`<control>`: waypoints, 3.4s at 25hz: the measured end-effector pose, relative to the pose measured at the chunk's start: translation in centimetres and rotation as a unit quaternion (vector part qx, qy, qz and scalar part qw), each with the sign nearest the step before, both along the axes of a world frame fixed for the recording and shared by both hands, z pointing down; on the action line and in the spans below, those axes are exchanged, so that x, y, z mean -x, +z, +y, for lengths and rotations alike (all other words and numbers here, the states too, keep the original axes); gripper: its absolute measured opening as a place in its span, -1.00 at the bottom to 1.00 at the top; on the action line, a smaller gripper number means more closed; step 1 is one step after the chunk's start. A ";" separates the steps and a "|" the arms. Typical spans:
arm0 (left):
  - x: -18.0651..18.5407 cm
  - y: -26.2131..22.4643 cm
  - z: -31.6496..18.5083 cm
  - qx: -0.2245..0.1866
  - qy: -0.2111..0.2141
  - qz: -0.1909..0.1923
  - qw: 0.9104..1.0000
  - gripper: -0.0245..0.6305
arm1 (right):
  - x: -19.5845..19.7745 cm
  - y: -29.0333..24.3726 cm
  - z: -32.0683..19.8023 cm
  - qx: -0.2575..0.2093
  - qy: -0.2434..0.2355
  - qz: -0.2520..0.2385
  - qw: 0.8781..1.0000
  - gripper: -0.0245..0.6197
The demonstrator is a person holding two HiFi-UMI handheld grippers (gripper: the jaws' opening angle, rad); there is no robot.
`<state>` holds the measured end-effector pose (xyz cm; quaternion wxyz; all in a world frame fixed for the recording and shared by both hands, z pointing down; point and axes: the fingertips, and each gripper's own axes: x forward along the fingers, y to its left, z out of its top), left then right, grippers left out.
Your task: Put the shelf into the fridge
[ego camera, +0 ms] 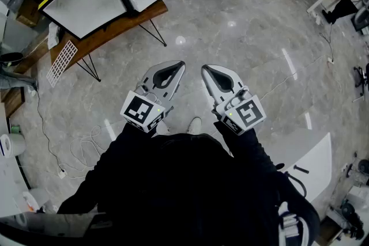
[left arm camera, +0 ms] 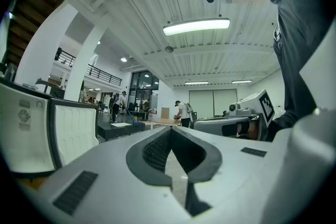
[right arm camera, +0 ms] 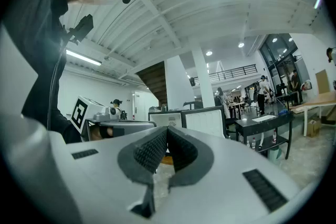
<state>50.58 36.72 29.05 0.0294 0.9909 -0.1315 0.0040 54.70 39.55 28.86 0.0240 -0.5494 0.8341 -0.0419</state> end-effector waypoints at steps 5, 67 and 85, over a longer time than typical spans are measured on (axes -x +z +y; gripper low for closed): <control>0.5 0.5 0.1 -0.006 -0.007 -0.007 1.000 -0.92 | 0.3 0.1 -0.3 -0.004 -0.006 0.004 1.000 -0.90; 66.6 4.6 -26.4 0.004 -0.533 0.022 0.846 -0.92 | 65.0 4.3 -32.0 -0.005 -0.525 -0.018 0.851 -0.91; 75.7 15.6 -39.7 0.178 -0.557 0.361 0.726 -0.92 | 72.8 9.9 -47.0 0.037 -0.613 -0.026 0.789 -0.91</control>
